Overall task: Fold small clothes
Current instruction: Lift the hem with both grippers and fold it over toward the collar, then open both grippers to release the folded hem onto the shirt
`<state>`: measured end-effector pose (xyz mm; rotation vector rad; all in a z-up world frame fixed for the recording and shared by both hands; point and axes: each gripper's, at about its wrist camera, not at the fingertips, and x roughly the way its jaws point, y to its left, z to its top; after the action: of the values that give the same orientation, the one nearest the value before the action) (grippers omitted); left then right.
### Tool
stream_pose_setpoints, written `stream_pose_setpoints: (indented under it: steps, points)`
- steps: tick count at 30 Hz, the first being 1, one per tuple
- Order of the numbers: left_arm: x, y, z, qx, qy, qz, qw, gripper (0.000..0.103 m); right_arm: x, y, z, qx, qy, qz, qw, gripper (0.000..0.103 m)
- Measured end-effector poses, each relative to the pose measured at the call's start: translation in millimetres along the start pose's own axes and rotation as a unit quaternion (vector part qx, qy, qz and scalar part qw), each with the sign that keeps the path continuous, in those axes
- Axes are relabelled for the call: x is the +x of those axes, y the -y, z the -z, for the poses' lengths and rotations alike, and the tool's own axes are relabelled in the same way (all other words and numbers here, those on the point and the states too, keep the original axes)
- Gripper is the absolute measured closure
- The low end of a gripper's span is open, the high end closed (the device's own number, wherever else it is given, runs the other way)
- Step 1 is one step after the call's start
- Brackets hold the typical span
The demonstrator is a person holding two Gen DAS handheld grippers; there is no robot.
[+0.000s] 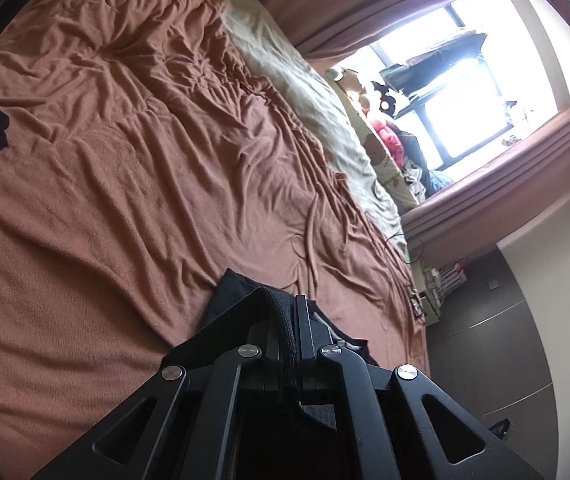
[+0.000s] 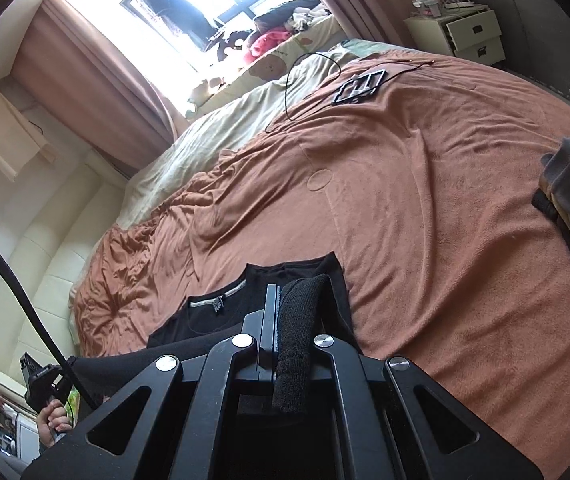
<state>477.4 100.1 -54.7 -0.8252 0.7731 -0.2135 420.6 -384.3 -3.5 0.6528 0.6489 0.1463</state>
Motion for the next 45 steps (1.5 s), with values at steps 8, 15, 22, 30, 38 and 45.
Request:
stream_pose_setpoints:
  steps: [8,15,22,30,38,45]
  points:
    - [80.1,-31.6,-4.2,0.006,-0.048,-0.059,0.9971,0.1,64.4,3.1,-12.6,0.004,-0.035,0.047,0.998,0.103]
    - [119.5,-41.5,-10.2,0.025,-0.069,-0.096,0.9927,0.1,112.8,6.8,-19.5,0.011,-0.065,0.078,0.995,0.103]
    - [152.1,-56.0,-15.6,0.041,-0.086,-0.142,0.9852,0.1,148.1,8.6,-21.3,0.003,-0.097,0.099,0.99,0.103]
    - [158.1,-45.1,-16.7,0.074,-0.099,-0.154,0.9803,0.099,145.7,-6.5,-34.6,-0.023,-0.101,0.11,0.988,0.103]
    - [138.1,-14.5,-27.4,0.141,-0.114,-0.167,0.9692,0.039,123.2,-11.7,-42.6,-0.045,-0.093,0.114,0.988,0.02]
    - [127.9,5.8,-13.3,0.249,-0.158,-0.192,0.9359,0.022,101.4,-19.8,-28.6,-0.107,-0.115,0.118,0.98,0.02]
